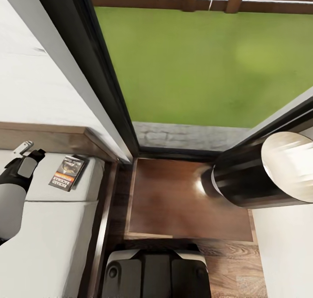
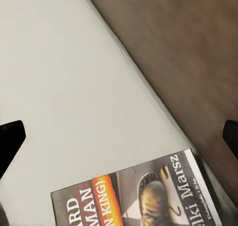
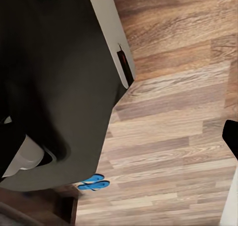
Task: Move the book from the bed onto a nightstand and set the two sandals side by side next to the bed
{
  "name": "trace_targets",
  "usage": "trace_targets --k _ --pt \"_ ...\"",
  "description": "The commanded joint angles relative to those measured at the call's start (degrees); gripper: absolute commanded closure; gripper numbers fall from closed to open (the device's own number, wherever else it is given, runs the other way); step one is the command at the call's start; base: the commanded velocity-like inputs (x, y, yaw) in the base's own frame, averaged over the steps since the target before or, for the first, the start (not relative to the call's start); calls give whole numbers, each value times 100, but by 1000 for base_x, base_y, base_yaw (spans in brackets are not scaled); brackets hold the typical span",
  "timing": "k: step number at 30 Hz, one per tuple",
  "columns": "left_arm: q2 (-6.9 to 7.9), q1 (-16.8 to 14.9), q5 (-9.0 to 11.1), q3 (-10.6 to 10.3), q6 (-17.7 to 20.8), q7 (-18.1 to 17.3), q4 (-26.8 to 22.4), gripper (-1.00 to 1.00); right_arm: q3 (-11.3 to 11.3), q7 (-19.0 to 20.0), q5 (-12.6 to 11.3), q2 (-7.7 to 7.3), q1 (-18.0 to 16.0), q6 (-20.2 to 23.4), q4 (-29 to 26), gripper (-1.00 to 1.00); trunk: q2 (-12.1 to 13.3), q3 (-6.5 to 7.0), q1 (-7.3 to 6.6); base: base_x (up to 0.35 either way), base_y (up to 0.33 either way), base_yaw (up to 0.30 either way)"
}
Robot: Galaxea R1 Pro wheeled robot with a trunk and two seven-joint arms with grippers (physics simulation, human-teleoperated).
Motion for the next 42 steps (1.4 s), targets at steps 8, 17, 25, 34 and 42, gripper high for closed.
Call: trace_targets --k 8,17,25,34,42 --pt "3 2 -170 3 -187 26 -10 -100 -44 31 -21 -3 -8 -8 20 -100 -9 -78 3 0 0 0" --pt "-8 1 -201 3 -209 19 -10 -100 -44 31 -21 -3 -7 -8 25 -100 -9 -159 3 0 0 0" --pt "-22 2 -208 3 -212 18 161 -100 -45 31 -21 -3 -8 -8 21 -100 -210 -309 113 0 0 0" --pt "-17 2 -210 3 -207 11 176 -100 -48 31 -21 -3 -8 -8 18 -100 -571 -479 310 0 0 0" --pt "-6 2 -209 5 -199 1 165 -100 -47 31 -21 -3 -8 -8 18 -100 -891 -622 486 0 0 0"
